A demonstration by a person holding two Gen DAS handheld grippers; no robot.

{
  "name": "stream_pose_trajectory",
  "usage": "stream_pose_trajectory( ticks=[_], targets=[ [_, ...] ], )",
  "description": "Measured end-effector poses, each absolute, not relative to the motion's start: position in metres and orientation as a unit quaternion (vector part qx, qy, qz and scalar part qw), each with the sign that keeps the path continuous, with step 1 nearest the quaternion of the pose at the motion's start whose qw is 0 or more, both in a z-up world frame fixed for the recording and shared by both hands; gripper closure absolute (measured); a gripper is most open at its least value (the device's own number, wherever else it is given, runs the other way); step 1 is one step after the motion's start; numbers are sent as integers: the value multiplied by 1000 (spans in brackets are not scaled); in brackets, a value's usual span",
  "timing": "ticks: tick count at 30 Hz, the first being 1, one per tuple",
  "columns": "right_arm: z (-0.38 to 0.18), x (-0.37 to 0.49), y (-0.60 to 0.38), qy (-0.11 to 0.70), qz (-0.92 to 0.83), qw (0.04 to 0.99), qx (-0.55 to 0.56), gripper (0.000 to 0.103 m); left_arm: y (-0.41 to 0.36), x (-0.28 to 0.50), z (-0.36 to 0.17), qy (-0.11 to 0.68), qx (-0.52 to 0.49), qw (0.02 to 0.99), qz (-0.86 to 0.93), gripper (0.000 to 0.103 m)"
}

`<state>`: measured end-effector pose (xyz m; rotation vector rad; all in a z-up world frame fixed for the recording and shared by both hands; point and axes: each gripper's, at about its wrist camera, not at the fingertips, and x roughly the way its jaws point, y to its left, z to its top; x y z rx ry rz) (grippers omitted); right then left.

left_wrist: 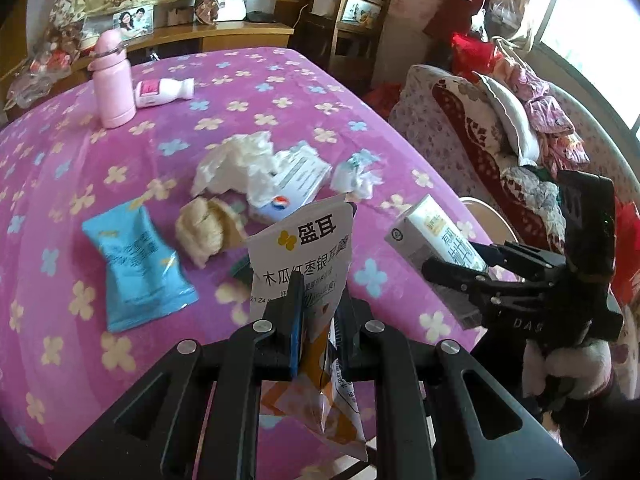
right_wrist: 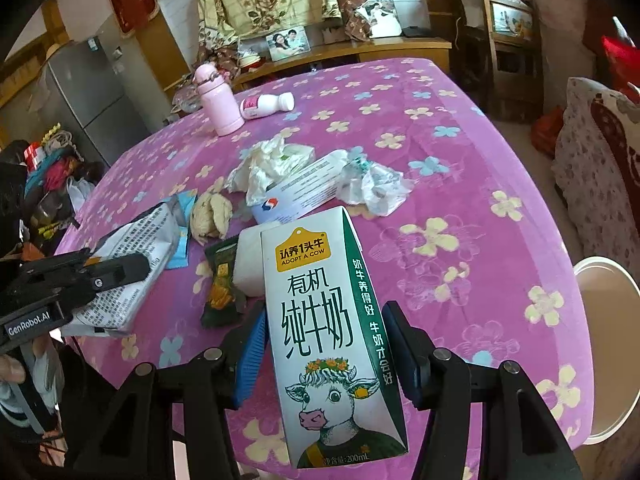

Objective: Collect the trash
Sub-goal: 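Carry the carton and snack bag toward the white bucket with both grippers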

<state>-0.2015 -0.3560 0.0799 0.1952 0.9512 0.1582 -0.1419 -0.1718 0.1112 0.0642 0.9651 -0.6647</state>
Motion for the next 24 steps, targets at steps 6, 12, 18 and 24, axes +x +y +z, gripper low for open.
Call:
stream_pose_trajectory(
  ticks=[6, 12, 18, 24],
  targets=[
    [87, -203, -379, 447, 58, 886, 107, 48, -207, -137, 114, 450, 34, 831, -325, 92],
    [93, -208, -407, 439, 36, 890, 118, 48, -243, -134, 119, 448, 44, 824, -343, 92],
    [96, -216, -443, 433, 7, 892, 133, 48, -281, -135, 121, 448, 59, 816, -361, 92],
    [96, -227, -480, 430, -22, 891, 146, 48, -323, -137, 120, 449, 74, 805, -382, 92]
  ],
)
